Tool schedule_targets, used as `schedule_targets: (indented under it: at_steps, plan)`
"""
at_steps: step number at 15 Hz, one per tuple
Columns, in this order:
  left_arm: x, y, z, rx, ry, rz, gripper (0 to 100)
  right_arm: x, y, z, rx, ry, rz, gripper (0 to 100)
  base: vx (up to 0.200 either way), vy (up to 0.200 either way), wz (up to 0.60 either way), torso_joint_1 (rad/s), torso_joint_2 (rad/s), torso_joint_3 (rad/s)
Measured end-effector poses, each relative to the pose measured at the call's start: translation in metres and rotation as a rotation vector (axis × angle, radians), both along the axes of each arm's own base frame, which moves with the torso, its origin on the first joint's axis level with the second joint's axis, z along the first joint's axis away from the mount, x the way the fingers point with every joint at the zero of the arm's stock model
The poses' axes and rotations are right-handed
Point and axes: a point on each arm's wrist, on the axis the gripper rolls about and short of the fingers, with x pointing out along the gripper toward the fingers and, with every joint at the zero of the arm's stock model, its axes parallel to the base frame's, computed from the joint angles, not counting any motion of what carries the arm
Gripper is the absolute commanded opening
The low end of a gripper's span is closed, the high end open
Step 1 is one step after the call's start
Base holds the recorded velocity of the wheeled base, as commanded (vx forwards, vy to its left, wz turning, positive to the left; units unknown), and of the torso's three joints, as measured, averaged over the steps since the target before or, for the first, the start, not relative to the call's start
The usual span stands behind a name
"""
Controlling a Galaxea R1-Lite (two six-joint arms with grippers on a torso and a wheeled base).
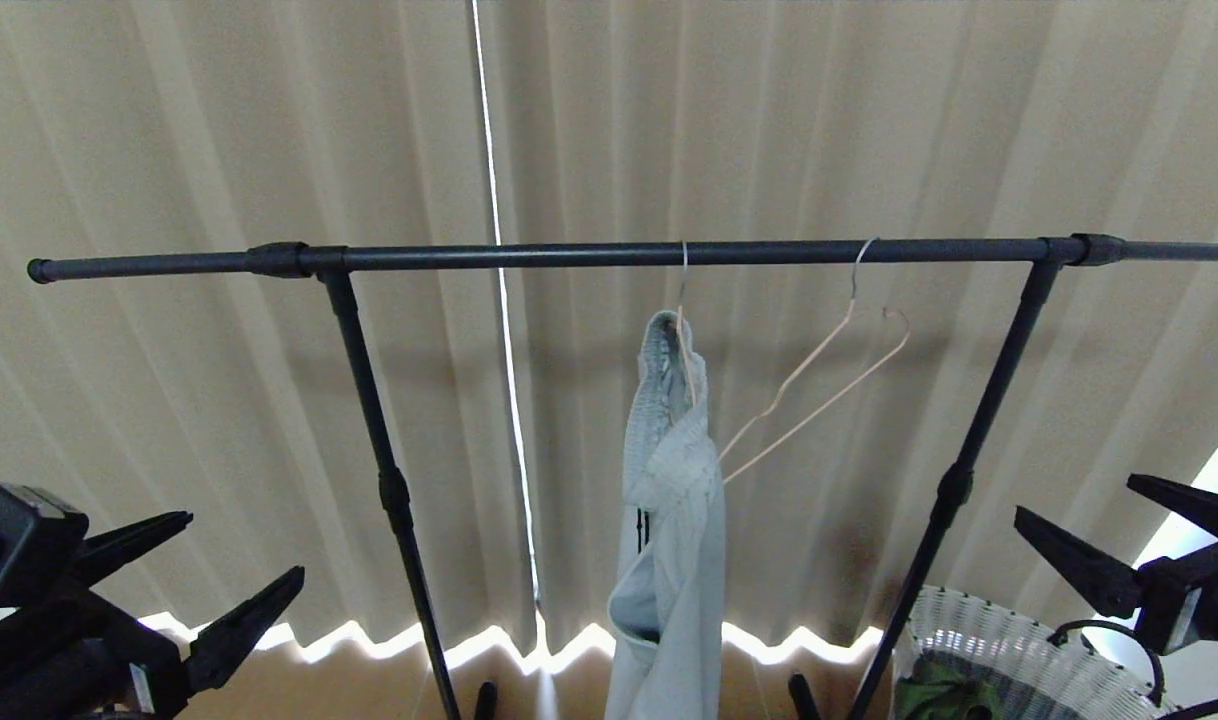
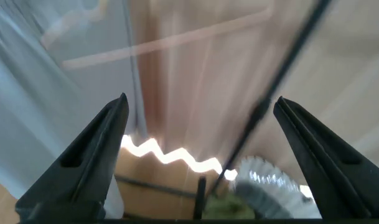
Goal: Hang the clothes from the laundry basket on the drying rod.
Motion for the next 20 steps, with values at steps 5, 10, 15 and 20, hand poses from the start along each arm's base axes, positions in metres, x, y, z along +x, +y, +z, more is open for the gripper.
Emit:
schedule_targets:
  at_steps: [5,10,15,20]
  plan:
    - [-0.013,0.01,0.001,-0.004,-0.032,0.084,100,-0.019,-0.004,-0.023,-0.014,0.067,-0.01,100,0.0,0.0,0.0,0.0,0.0,0.0]
    - [-0.009,0.013,0.0,0.002,-0.015,0.105,100,-0.028,-0.012,-0.044,-0.052,0.184,-0.096,100,0.0,0.0,0.0,0.0,0.0,0.0]
    - [-0.006,0.009,0.001,0.007,-0.015,0.066,100,-0.03,-0.013,-0.047,-0.055,0.205,-0.11,100,0.0,0.0,0.0,0.0,0.0,0.0]
    - [-0.008,0.006,0.0,0.023,-0.02,0.037,100,-0.032,-0.013,-0.051,-0.058,0.221,-0.11,100,-0.16,0.0,0.0,0.003,0.0,0.003]
